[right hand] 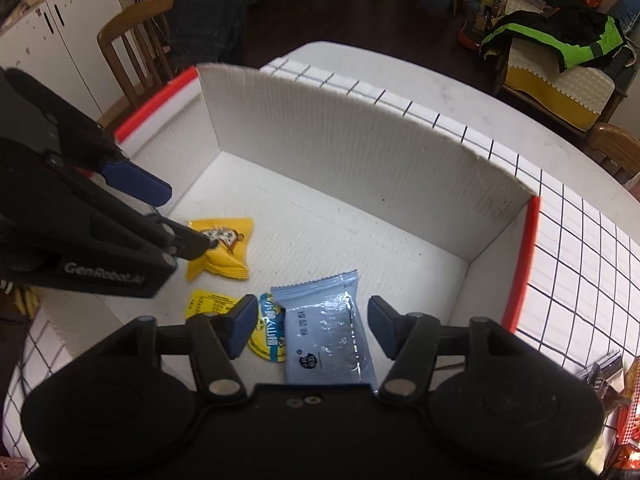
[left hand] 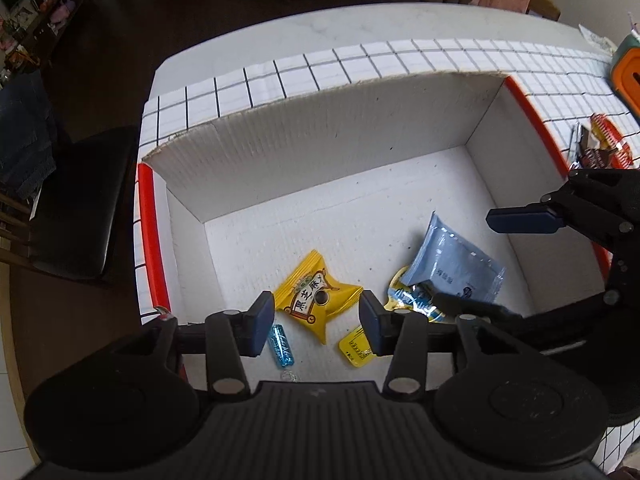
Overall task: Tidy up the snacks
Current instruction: 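Open the left gripper to drop the yellow packet while the right gripper drops the blue packet, then move both grippers back from the box toward the snack pile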
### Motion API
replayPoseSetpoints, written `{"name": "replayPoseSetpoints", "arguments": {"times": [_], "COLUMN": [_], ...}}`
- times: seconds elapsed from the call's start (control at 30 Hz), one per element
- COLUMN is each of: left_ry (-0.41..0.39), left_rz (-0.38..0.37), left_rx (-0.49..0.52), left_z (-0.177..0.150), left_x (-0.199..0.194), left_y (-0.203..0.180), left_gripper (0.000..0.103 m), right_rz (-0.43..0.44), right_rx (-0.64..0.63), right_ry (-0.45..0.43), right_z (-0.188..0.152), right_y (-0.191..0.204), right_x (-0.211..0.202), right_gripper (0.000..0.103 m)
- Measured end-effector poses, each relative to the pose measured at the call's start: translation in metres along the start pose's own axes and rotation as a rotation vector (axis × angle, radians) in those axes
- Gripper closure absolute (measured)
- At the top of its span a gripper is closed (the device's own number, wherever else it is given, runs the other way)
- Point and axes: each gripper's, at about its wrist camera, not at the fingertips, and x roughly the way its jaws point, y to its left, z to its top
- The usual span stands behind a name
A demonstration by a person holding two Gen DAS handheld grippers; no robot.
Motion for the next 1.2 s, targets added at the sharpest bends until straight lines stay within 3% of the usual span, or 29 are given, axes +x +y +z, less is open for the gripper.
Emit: {"name": "replayPoseSetpoints", "arguments": {"times": [0.17, 0.47, 0.63, 0.9, 0.97, 1.07, 1.2], "left_ry": [-0.043, -0.144, -0.203, -0.275, -0.301, -0.329, -0.346], "left_rz": [-0.014, -0.055, -0.08, -0.119, -0.114, -0.125, -0.126], "left_rx": [-0.011, -0.01, 0.016, 0.049, 0.064, 0.078, 0.107], "left_z": [-0.004, -0.011, -0.016, -0.021, -0.021, -0.022, -0.02], "left_x": [-0.016, -0.053, -0.072, -0.094, -0.099, -0.103, -0.103], "left_y": [-0.002, -0.016, -0.034, -0.074, -0.087, -0.108, -0.137], "left_gripper": [0.053, 0.044, 0.038, 0.033, 0.028, 0.023, 0.019], "right_rz": [0.017, 0.061, 0.081, 0.112, 0.1, 0.094, 0.08], "right_rx": [0.018, 0.066, 0.118, 0.207, 0.216, 0.248, 0.274], "right_ry": [-0.04, -0.117, -0.163, -0.22, -0.232, -0.266, -0.282], "right_z": [-0.002, -0.019, -0.035, -0.066, -0.074, -0.09, -0.111], "right_y": [-0.002, -0.014, -0.03, -0.064, -0.072, -0.083, -0.101], "right_x": [-0.021, -0.065, -0.091, -0.131, -0.14, -0.154, -0.17], "right_gripper": [0.037, 0.023, 0.02, 0.018, 0.017, 0.003, 0.001]}}
